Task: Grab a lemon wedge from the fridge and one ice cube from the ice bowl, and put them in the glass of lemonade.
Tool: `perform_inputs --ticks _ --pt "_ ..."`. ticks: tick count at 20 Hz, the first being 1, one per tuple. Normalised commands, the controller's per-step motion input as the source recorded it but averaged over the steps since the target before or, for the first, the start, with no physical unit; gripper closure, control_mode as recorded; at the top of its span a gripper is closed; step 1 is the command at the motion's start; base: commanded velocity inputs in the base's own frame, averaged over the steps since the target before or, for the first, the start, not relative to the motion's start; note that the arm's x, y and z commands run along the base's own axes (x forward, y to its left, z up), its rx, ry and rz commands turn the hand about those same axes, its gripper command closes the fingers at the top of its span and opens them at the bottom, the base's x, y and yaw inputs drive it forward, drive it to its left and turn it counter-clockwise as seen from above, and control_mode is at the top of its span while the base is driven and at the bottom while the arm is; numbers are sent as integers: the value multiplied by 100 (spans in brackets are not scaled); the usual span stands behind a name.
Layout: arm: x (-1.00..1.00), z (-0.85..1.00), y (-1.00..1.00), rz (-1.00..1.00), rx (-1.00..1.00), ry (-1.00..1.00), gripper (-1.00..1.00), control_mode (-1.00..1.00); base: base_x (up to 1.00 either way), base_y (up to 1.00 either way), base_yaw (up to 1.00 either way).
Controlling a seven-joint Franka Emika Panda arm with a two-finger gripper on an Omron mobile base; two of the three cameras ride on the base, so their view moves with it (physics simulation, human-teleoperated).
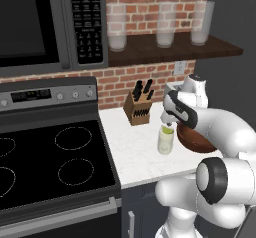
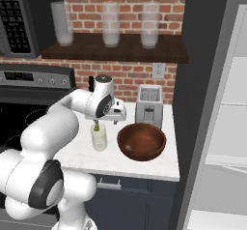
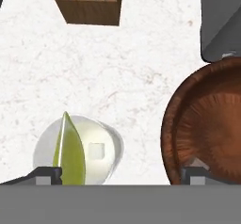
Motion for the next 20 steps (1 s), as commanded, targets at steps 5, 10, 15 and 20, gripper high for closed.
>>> perform_inputs --ticks 5,10,15,20 --pt "-1 59 -39 0 22 -5 -100 -100 0 0 0" --pt "-4 45 -16 0 18 -7 -100 -100 0 0 0" --pt "-24 32 0 0 12 -11 -100 -100 0 0 0" --pt "-31 8 0 0 5 -7 -100 -100 0 0 0"
